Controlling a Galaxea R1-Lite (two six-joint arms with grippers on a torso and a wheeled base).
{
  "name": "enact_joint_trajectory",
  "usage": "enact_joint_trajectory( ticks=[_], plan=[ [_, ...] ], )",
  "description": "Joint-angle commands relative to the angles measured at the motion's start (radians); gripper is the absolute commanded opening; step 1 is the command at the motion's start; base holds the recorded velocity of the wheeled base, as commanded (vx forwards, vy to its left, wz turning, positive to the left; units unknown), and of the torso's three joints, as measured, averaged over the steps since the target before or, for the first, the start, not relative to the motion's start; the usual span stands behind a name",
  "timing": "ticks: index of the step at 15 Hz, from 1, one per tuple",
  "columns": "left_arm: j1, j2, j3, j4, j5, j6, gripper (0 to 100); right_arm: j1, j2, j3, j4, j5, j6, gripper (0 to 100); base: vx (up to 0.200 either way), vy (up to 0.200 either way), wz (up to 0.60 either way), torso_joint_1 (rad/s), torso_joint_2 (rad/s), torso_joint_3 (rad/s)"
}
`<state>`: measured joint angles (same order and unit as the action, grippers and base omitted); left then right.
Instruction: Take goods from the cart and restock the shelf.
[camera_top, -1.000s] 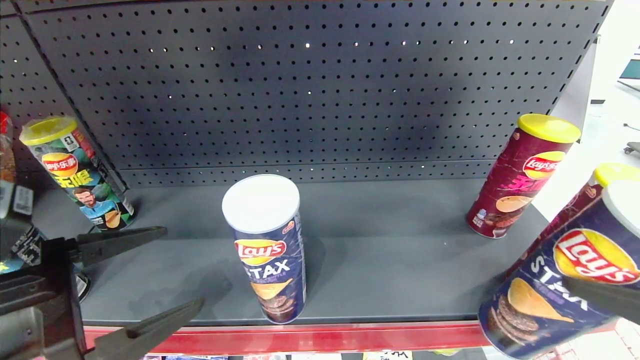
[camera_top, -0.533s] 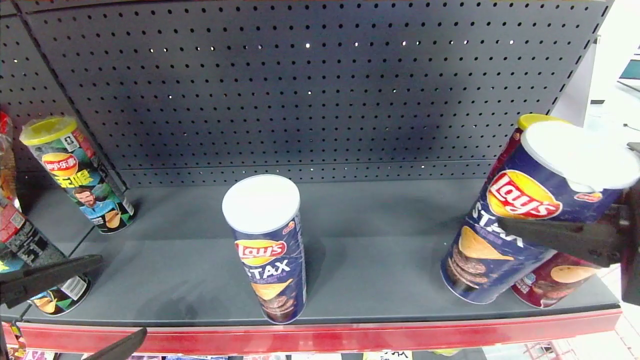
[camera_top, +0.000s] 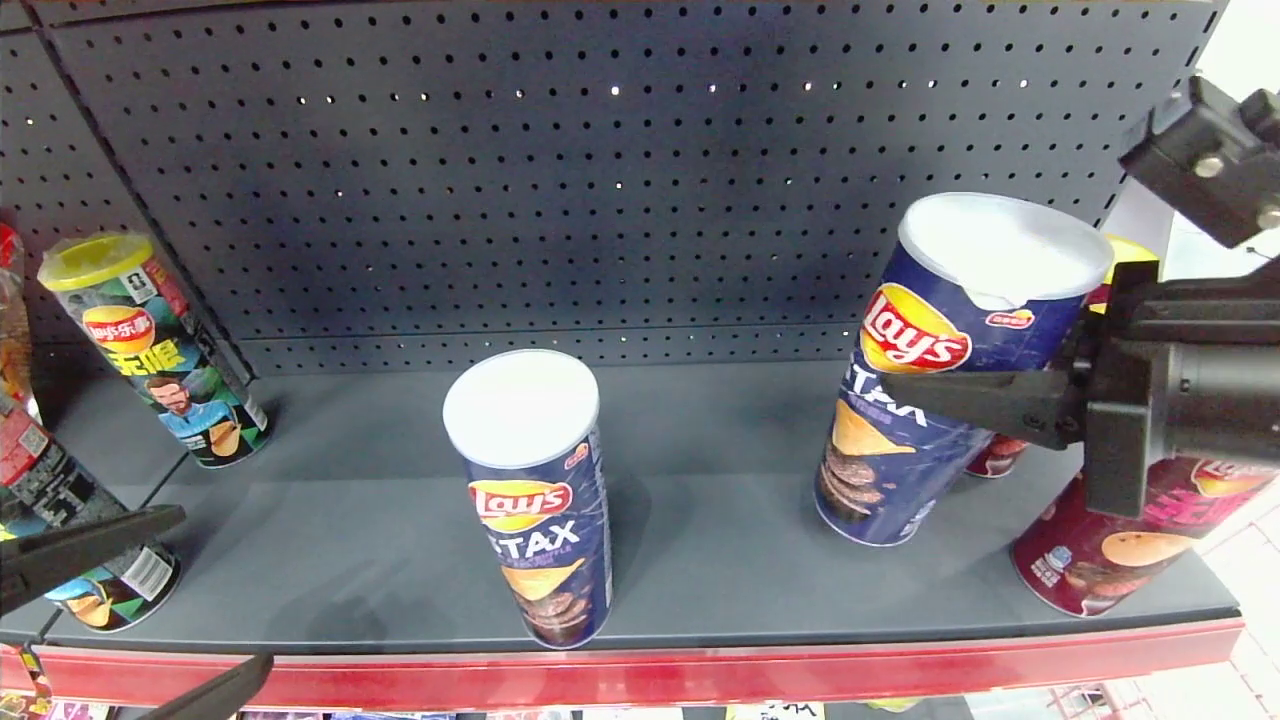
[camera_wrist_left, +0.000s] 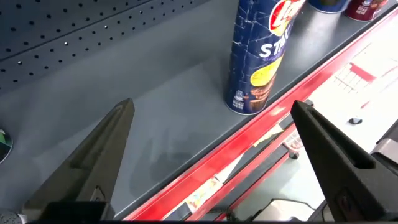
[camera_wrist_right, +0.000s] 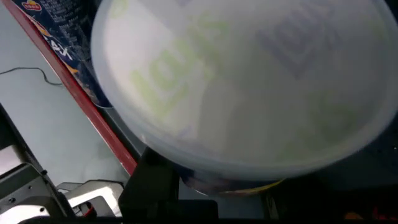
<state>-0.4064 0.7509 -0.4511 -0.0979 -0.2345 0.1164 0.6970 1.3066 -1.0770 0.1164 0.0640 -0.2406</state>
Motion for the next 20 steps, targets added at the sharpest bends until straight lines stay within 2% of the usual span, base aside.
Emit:
enact_joint_trajectory(
  ticks=[1,4,7,11,20],
  plan=[
    [0.001,0.004,0.003,0.0,0.001,0.0,100,0.032,0.071,-0.058,-0.003,-0.018,0.0,0,0.0,0.0,0.0,0.0,0.0,0.0],
    [0.0,0.004,0.003,0.0,0.0,0.0,100,0.033,0.14,-0.109,-0.006,-0.003,0.0,0,0.0,0.0,0.0,0.0,0.0,0.0],
    [0.0,0.004,0.0,0.0,0.001,-0.029,100,0.033,0.212,-0.153,-0.023,0.039,0.0,0,0.0,0.0,0.0,0.0,0.0,0.0],
    [0.001,0.001,0.008,0.0,0.023,-0.029,100,0.033,0.319,-0.184,-0.17,0.042,0.007,0,0.0,0.0,0.0,0.0,0.0,0.0],
    [0.001,0.007,0.002,0.0,0.024,-0.03,100,0.048,0.43,-0.291,-0.182,0.076,0.004,0,0.0,0.0,0.0,0.0,0.0,0.0]
  ],
)
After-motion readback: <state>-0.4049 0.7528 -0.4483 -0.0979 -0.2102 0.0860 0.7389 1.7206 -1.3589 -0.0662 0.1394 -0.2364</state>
